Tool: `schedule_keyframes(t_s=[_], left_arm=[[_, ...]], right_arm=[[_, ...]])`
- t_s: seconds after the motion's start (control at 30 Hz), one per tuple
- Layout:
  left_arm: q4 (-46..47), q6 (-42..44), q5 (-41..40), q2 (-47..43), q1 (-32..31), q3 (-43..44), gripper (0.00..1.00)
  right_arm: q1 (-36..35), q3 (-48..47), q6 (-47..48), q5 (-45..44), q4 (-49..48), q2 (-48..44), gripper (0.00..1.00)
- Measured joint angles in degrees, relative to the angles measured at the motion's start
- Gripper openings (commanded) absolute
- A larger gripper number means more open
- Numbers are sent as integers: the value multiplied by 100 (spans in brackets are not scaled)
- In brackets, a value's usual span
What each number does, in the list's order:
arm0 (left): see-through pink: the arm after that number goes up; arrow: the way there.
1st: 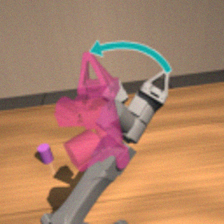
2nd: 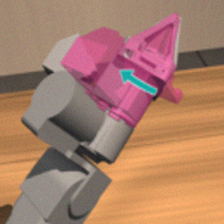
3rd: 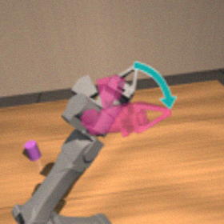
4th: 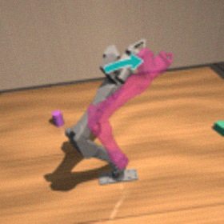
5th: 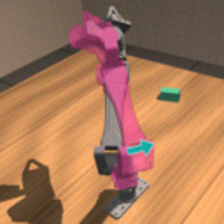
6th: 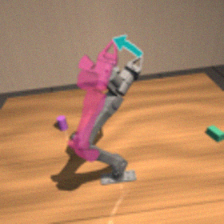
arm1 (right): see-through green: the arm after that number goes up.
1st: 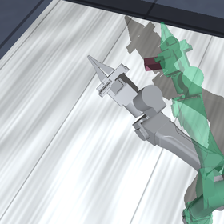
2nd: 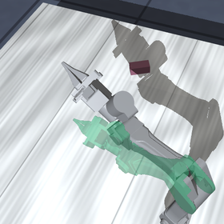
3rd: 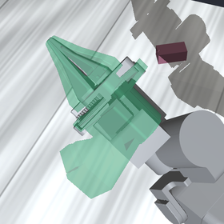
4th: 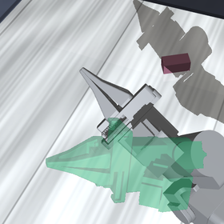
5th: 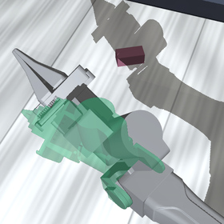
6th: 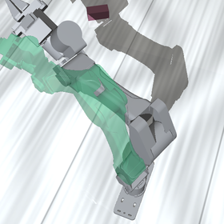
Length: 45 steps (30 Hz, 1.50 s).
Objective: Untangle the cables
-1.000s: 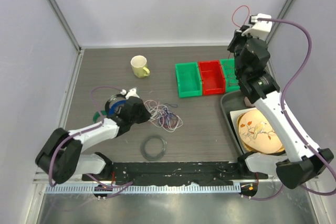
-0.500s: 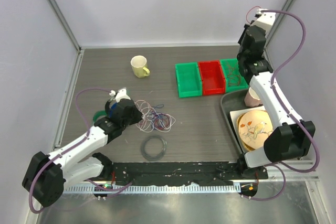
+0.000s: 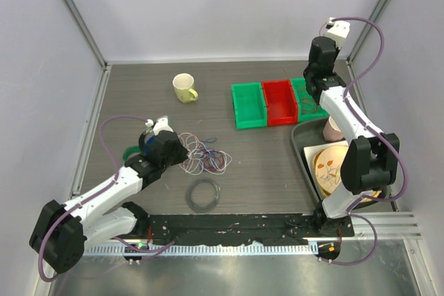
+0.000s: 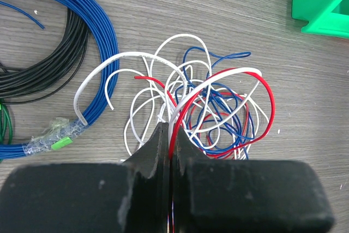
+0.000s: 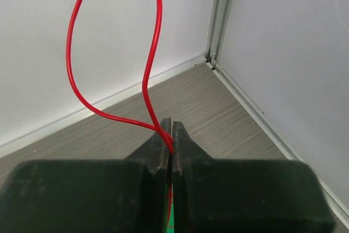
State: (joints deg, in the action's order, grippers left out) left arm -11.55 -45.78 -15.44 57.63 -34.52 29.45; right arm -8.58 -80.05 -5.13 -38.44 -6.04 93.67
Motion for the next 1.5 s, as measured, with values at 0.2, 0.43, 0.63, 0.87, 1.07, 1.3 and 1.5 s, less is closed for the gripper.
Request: schedule_keyframes(t_s=[0.2, 0.43, 0.63, 0.87, 1.07, 1.3, 1.5], left_arm=[[7, 22, 2, 50, -2, 0, 0], [13, 44, 20, 179, 0, 0, 0], [13, 83, 46, 227, 0, 0, 0], [20, 83, 50, 225, -2, 0, 0], [20, 81, 66, 225, -2, 0, 0], [20, 76, 70, 225, -2, 0, 0], [20, 72, 72, 225, -2, 0, 0]], right_arm=[[256, -2, -83, -39, -103, -15, 1], [616, -4, -483, 634, -13, -238, 1], [732, -2, -697, 981, 9, -715, 1], [758, 0, -702, 1003, 9, -933, 1], [758, 111, -704, 999, 4, -699, 1], [756, 326, -704, 896, 15, -223, 1], [710, 334, -684, 745, -26, 74, 1]])
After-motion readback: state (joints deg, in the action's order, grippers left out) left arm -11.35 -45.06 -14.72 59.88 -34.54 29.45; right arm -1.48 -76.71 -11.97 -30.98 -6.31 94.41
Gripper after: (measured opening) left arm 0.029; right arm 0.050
